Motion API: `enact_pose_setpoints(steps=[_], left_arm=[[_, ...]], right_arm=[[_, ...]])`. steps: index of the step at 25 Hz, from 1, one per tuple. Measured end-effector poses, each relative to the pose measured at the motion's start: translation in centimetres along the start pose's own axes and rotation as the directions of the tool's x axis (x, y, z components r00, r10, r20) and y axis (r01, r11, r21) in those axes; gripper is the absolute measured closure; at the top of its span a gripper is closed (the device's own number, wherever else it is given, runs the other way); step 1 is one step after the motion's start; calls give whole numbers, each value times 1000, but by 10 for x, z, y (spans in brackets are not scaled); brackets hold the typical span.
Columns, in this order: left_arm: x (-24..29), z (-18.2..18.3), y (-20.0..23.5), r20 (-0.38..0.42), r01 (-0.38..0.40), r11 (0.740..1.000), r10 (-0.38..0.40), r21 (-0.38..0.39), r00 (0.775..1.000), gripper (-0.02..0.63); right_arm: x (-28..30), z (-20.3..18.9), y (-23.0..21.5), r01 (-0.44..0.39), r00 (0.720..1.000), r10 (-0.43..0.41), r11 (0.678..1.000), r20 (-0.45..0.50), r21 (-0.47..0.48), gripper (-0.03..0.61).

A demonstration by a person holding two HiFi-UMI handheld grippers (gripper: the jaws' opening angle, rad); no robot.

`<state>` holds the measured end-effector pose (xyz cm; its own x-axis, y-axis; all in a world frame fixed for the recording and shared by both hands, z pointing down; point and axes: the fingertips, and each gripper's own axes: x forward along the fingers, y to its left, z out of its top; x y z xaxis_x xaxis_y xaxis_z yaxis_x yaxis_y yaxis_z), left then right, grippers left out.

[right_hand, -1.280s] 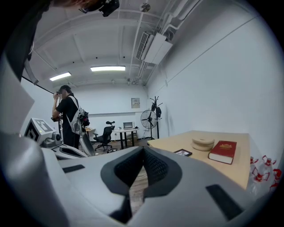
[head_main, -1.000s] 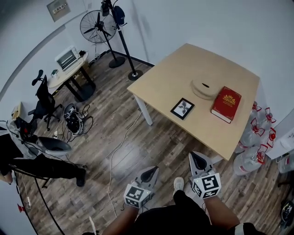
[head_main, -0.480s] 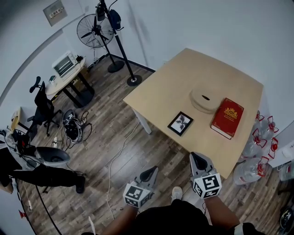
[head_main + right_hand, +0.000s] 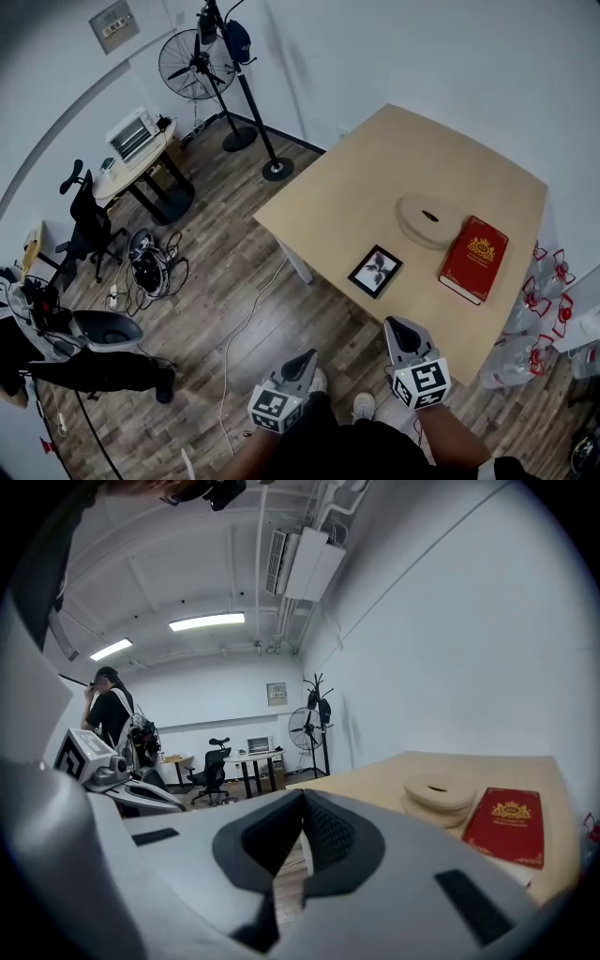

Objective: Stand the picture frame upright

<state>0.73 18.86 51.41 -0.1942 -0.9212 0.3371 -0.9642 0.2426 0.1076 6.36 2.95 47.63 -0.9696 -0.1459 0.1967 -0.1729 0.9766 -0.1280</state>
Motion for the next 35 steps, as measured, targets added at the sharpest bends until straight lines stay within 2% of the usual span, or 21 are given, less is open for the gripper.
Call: enact_pose_setpoints(steps=[4, 9, 12, 18, 23, 29, 35], left_arm=[[28, 0, 21, 1, 49, 999, -49, -14, 999, 614], [61, 27, 56, 16, 134, 991, -134, 6, 991, 614], [80, 43, 79, 23, 181, 983, -182, 31, 983, 614], [108, 54, 115, -15, 278, 959, -277, 58, 961, 614], [125, 59, 135, -35, 355, 933, -354, 65, 935, 614], [138, 63, 151, -47, 429, 899, -426, 88, 903, 614], [158, 60, 169, -73, 447, 890, -442, 90, 894, 614]], right_arm=[[27, 0, -14, 39, 999, -39, 999, -22, -5, 569], [66, 10, -18, 119, 992, -120, 993, -38, -25, 569], [93, 15, -17, 145, 989, -146, 989, -41, -14, 569], [131, 21, -23, 205, 977, -205, 979, -59, -6, 569], [144, 21, -27, 270, 960, -268, 963, -84, 8, 569], [149, 18, -36, 366, 928, -359, 928, -96, 66, 569], [151, 8, -50, 420, 905, -409, 903, -119, 90, 569]])
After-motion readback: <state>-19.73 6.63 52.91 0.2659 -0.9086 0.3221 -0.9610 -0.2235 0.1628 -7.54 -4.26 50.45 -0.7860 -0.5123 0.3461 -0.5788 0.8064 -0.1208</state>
